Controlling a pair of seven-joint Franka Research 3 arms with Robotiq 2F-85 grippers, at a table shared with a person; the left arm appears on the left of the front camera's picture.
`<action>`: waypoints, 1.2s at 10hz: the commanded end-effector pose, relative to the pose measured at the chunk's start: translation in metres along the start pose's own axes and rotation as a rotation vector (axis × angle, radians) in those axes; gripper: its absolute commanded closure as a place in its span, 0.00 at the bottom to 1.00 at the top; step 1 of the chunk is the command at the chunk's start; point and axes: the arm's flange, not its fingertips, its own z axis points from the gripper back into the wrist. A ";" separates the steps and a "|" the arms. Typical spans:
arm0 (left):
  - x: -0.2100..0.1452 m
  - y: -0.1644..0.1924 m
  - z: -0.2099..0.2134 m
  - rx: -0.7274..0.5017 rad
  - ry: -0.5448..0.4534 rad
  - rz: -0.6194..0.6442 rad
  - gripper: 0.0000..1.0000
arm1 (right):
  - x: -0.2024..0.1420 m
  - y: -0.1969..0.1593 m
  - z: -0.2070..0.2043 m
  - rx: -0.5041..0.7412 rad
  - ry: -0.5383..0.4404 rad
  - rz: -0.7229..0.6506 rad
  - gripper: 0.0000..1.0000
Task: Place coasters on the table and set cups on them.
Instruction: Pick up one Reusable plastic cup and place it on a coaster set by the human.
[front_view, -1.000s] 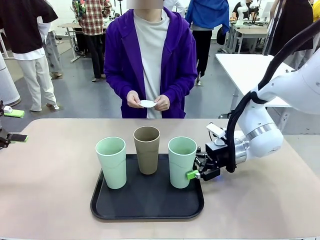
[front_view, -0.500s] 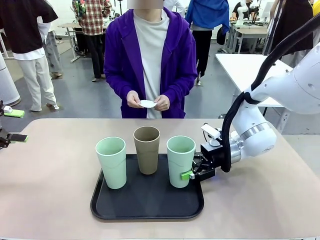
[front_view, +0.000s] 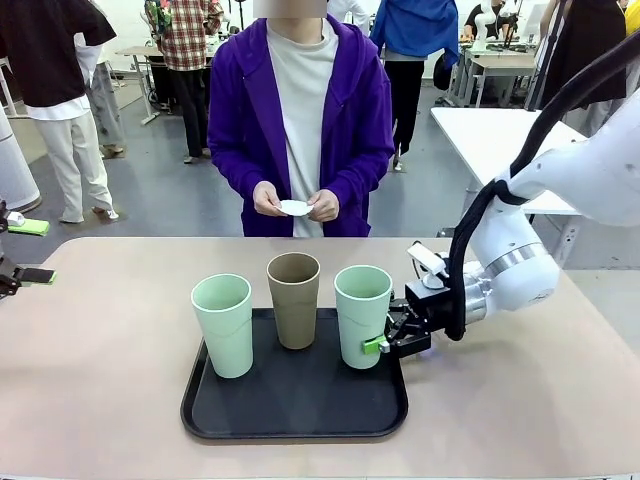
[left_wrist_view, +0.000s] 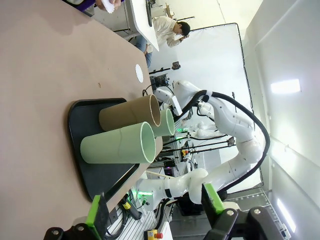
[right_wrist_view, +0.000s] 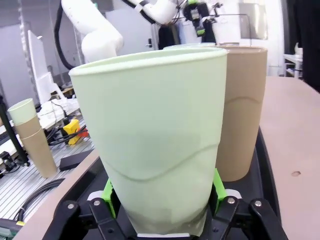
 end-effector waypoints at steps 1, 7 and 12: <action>0.000 0.000 0.001 -0.008 -0.006 -0.013 0.00 | 0.060 0.045 0.007 -0.124 0.033 0.006 0.31; 0.000 0.000 0.001 -0.008 -0.006 -0.013 0.00 | 0.231 0.081 0.040 -0.302 0.082 0.009 0.31; 0.000 0.000 0.001 -0.008 -0.006 -0.013 0.00 | 0.243 0.087 0.048 -0.282 0.086 0.029 0.31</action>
